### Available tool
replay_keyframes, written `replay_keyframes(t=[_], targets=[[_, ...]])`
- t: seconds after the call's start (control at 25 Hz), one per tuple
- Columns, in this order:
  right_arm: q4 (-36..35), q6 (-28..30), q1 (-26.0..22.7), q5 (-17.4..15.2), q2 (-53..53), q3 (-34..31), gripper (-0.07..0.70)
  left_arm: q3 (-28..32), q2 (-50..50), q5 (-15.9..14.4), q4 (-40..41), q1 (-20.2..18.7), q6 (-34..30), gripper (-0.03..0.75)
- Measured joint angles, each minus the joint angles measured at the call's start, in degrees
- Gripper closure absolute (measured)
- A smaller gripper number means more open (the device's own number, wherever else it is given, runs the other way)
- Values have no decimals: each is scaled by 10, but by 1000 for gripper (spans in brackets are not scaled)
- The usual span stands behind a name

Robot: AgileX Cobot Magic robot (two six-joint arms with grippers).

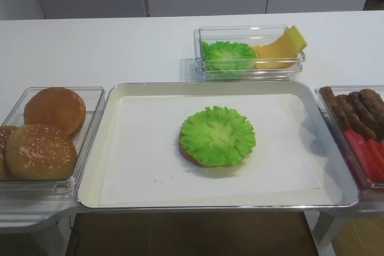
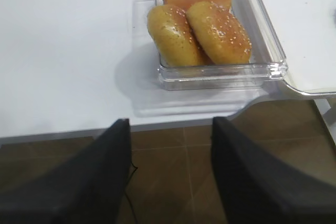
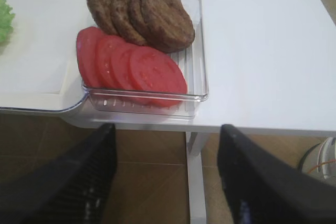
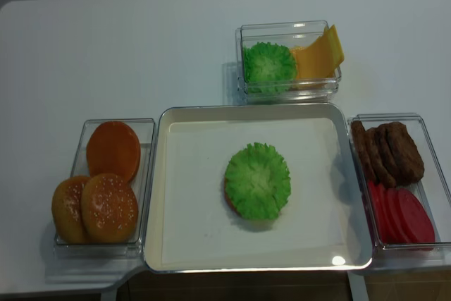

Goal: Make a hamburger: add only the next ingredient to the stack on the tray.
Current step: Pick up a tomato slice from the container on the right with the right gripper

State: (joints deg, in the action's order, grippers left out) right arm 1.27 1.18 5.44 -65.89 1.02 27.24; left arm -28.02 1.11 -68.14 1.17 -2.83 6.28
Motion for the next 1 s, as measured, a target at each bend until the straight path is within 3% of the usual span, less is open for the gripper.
replay_keyframes(t=[1.0], targets=[[0, 4, 0, 0, 0, 0, 171, 0, 0, 0, 0, 1, 0, 343]])
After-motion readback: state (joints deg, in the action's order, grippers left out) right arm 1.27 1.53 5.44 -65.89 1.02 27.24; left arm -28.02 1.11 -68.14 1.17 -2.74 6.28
